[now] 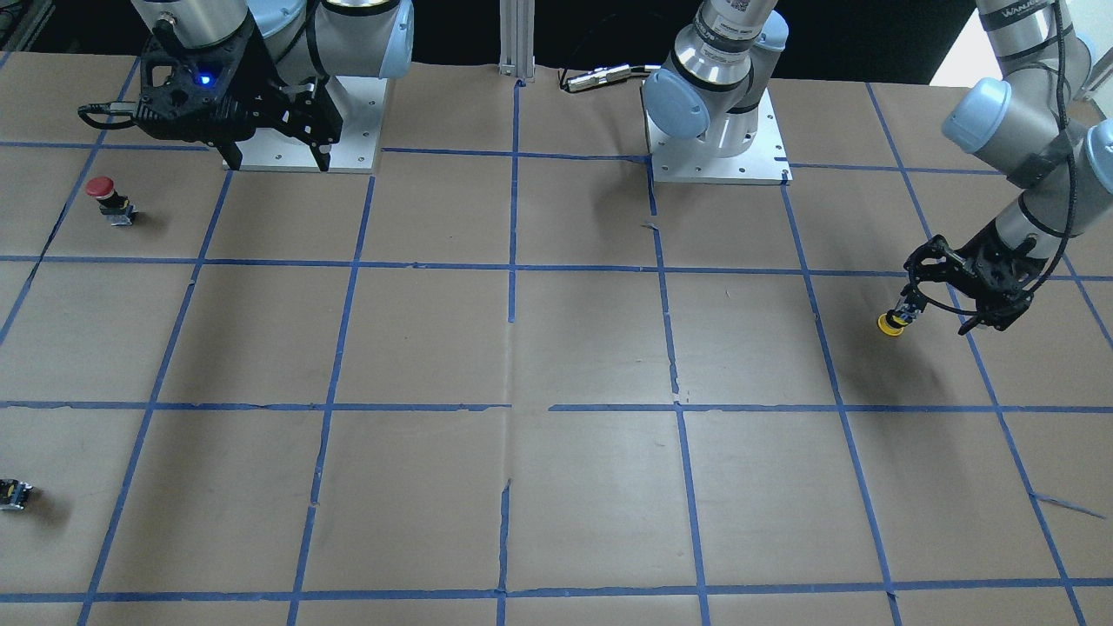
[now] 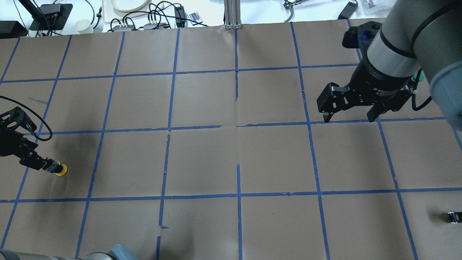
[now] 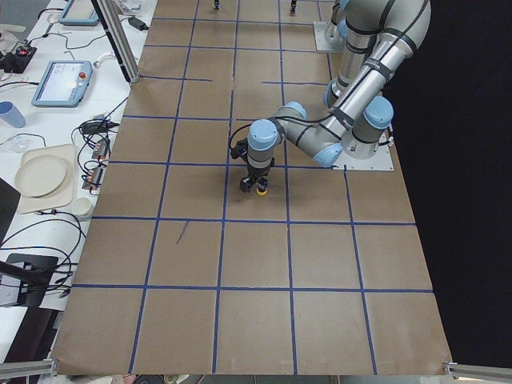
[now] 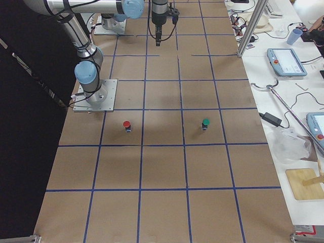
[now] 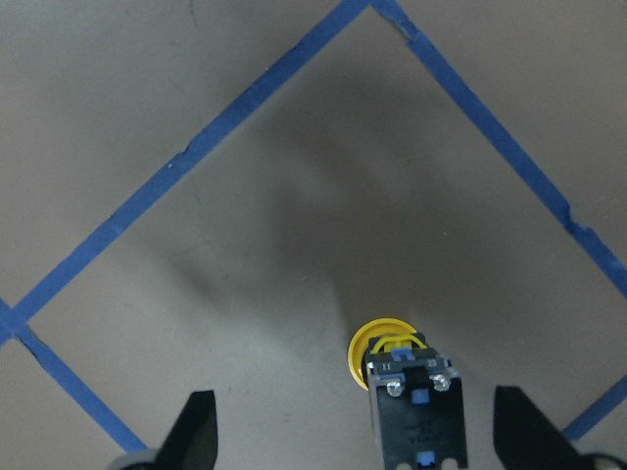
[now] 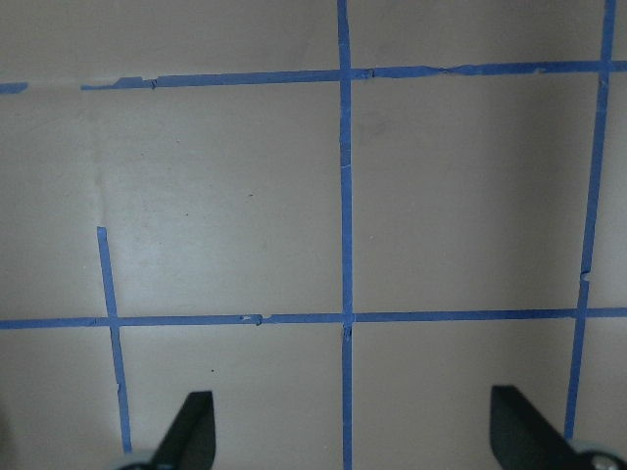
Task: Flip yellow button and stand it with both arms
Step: 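Close the left gripper on the base of the yellow-capped button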
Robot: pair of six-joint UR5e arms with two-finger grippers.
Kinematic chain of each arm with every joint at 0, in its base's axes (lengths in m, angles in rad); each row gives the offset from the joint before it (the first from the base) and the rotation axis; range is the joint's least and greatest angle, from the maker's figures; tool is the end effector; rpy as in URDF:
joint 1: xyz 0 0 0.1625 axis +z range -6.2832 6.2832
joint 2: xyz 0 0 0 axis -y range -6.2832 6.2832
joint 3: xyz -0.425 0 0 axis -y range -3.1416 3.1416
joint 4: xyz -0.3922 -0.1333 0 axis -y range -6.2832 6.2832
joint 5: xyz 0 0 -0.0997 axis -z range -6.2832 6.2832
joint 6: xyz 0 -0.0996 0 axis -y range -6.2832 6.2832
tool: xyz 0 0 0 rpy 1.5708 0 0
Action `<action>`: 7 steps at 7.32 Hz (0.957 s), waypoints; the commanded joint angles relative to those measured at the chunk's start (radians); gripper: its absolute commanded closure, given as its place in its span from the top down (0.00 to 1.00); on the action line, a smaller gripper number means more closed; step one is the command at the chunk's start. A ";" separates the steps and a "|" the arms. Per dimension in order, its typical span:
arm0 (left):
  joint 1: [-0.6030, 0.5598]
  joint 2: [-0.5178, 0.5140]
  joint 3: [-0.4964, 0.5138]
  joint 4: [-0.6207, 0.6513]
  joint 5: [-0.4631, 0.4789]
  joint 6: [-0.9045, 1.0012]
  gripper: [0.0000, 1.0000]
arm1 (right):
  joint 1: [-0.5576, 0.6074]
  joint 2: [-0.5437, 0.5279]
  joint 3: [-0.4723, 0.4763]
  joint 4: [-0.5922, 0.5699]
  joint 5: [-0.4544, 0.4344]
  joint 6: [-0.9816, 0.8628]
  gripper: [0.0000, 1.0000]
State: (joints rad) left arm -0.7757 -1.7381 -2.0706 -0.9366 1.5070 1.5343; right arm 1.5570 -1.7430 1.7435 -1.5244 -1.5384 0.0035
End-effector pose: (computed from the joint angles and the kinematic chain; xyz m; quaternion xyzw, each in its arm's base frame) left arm 0.2415 -0.4325 0.2363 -0.3605 -0.9321 0.0228 0.0277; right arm 0.1308 -0.4161 0.4769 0.0090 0.9996 0.0234 0.0163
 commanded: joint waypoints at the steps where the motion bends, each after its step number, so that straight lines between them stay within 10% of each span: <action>1: -0.002 0.003 -0.022 -0.007 0.015 -0.064 0.96 | 0.000 0.000 0.001 0.001 -0.003 0.001 1.00; 7: -0.016 0.006 -0.031 -0.005 0.081 -0.120 0.87 | 0.000 0.002 0.001 -0.004 -0.002 0.003 1.00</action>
State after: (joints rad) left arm -0.7888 -1.7333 -2.1015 -0.9422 1.5880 1.4182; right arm 1.5570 -1.7416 1.7448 -1.5268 -1.5399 0.0052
